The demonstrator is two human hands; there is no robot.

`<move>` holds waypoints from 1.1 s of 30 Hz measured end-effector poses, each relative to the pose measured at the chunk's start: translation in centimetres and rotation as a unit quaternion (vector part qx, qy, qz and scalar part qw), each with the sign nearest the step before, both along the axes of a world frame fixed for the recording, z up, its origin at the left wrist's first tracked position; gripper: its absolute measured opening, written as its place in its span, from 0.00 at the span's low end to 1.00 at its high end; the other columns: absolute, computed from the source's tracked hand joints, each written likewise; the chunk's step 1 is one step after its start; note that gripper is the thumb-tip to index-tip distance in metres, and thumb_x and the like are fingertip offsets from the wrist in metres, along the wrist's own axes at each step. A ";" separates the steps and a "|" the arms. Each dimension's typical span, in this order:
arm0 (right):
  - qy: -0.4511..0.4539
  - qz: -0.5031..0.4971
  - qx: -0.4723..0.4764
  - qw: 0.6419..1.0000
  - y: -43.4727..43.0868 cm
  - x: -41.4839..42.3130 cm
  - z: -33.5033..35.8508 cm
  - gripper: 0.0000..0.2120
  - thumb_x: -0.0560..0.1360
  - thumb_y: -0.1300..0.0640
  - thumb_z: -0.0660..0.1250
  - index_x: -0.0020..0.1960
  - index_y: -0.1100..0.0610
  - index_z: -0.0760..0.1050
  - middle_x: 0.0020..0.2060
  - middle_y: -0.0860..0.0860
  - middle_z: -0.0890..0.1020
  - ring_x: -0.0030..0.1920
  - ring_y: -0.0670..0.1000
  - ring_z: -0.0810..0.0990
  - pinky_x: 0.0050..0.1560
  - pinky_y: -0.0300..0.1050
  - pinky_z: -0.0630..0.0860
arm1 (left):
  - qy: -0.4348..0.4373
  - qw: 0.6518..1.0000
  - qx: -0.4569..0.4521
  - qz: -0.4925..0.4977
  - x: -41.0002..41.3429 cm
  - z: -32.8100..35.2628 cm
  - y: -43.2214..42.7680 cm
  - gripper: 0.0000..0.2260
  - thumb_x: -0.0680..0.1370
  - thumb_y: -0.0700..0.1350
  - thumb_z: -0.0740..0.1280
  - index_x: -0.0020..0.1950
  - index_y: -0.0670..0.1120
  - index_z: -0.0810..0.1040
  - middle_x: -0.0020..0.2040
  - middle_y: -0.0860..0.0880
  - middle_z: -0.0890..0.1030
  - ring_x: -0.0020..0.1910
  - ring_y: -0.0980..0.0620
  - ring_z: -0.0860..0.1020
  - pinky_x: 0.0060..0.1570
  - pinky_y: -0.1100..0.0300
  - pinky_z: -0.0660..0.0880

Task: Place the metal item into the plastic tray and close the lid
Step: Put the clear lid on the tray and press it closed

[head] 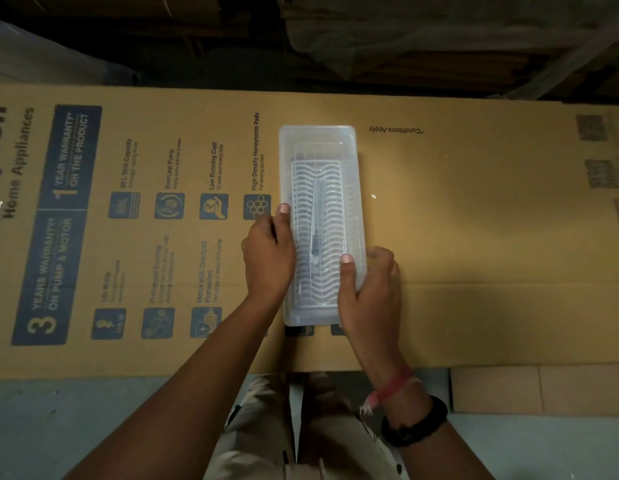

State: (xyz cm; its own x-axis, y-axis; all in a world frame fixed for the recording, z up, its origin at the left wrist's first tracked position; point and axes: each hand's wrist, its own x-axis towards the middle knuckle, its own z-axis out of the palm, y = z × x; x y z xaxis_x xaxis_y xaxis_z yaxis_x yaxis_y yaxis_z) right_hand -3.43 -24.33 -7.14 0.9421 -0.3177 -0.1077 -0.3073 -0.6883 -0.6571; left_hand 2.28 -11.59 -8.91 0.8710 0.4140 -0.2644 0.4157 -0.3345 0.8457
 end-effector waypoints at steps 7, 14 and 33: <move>-0.019 -0.035 0.095 0.995 -0.4 -0.7 -1.8 0.19 0.80 0.42 0.58 0.36 0.53 0.63 0.28 0.45 0.70 0.29 0.45 0.69 0.29 0.42 0.67 | -0.021 0.999 0.033 0.017 0.1 -0.8 -0.4 0.21 0.83 0.56 0.58 0.31 0.49 0.63 0.27 0.53 0.67 0.24 0.58 0.67 0.25 0.69 0.64; -0.009 -0.033 0.141 0.989 -0.9 0.3 -2.2 0.22 0.78 0.41 0.60 0.32 0.53 0.62 0.26 0.45 0.69 0.27 0.43 0.67 0.28 0.38 0.65 | -0.032 0.999 0.042 -0.008 1.0 -0.7 -0.3 0.21 0.83 0.54 0.56 0.32 0.47 0.66 0.27 0.53 0.68 0.26 0.57 0.66 0.27 0.65 0.61; 0.047 -0.184 0.382 0.904 0.3 20.6 -0.5 0.19 0.75 0.52 0.69 0.32 0.52 0.63 0.35 0.55 0.70 0.37 0.53 0.70 0.41 0.47 0.74 | 0.005 0.997 -0.041 0.070 14.6 0.3 1.0 0.17 0.82 0.53 0.59 0.37 0.46 0.69 0.35 0.51 0.72 0.34 0.54 0.70 0.36 0.57 0.66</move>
State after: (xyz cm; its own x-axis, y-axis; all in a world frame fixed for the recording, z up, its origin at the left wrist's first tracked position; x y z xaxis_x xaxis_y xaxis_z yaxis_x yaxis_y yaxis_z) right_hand 17.12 -23.99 -7.61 0.7632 -0.4064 -0.5023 -0.5024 0.1156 -0.8569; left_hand 16.84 -10.60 -8.57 0.8032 0.5084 -0.3106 0.4619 -0.2022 0.8636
